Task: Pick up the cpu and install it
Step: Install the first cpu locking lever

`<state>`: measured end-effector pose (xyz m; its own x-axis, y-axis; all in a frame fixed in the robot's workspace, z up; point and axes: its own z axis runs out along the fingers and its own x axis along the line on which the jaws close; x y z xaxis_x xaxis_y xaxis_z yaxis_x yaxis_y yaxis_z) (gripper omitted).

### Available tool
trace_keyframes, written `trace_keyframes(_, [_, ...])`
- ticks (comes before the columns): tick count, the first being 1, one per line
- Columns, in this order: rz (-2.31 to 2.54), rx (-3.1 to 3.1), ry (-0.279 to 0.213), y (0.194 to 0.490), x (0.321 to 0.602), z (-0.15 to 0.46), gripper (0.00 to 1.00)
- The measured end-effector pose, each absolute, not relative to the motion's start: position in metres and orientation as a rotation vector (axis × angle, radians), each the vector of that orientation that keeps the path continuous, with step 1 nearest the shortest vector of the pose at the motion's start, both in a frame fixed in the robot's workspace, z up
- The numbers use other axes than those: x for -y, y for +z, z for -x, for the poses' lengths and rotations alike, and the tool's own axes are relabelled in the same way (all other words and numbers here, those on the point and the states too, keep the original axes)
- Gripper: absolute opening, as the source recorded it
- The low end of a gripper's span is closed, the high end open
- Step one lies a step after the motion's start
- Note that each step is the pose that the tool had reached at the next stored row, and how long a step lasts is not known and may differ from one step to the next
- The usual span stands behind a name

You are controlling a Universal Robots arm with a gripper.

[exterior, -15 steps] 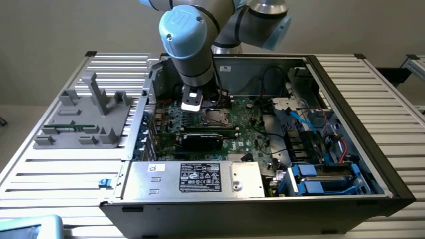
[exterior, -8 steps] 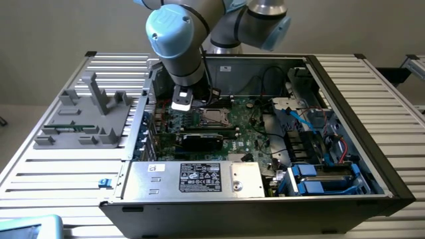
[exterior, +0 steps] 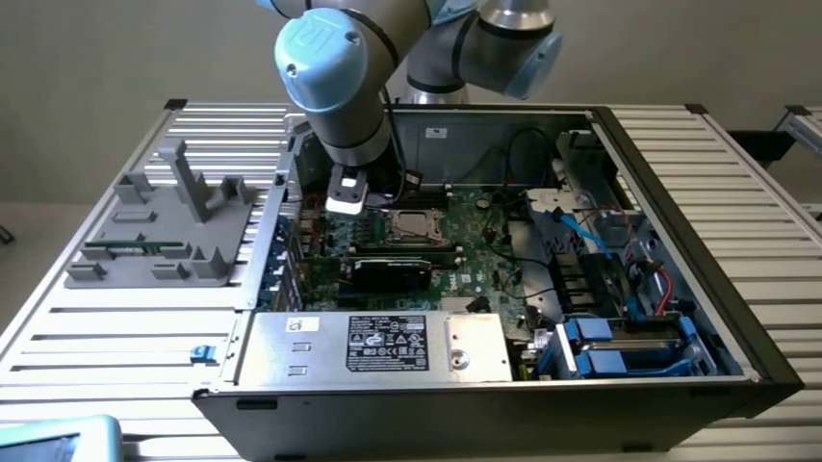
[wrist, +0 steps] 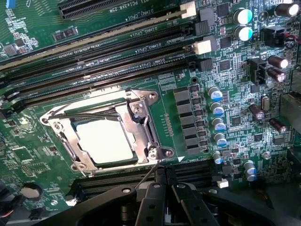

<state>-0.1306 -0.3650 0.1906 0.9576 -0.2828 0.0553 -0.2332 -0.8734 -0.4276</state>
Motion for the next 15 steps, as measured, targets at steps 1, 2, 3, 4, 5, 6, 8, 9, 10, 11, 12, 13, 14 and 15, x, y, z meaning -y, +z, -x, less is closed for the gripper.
trace_keyframes(1, [2.680, -0.377, -0.163, 0.191, 0.365, 0.131, 0.12])
trace_keyframes(2, [2.679, -0.383, -0.164, 0.191, 0.365, 0.131, 0.12])
trace_keyframes(3, [2.677, -0.388, -0.164, 0.192, 0.365, 0.131, 0.12])
trace_keyframes(4, [2.676, -0.391, -0.165, 0.193, 0.365, 0.132, 0.12])
trace_keyframes(5, [2.676, -0.393, -0.165, 0.195, 0.365, 0.132, 0.12])
trace_keyframes(6, [2.675, -0.395, -0.166, 0.198, 0.365, 0.132, 0.12])
trace_keyframes(8, [2.675, -0.400, -0.167, 0.202, 0.365, 0.132, 0.12])
trace_keyframes(9, [2.674, -0.404, -0.170, 0.202, 0.365, 0.132, 0.12])
trace_keyframes(10, [2.673, -0.407, -0.175, 0.202, 0.365, 0.132, 0.12])
trace_keyframes(11, [2.671, -0.408, -0.186, 0.202, 0.365, 0.132, 0.12])
trace_keyframes(12, [2.668, -0.407, -0.199, 0.203, 0.365, 0.132, 0.12])
trace_keyframes(13, [2.664, -0.405, -0.213, 0.202, 0.365, 0.132, 0.12])
trace_keyframes(14, [2.660, -0.405, -0.220, 0.202, 0.365, 0.132, 0.12])
trace_keyframes(15, [2.659, -0.405, -0.220, 0.202, 0.365, 0.132, 0.12])
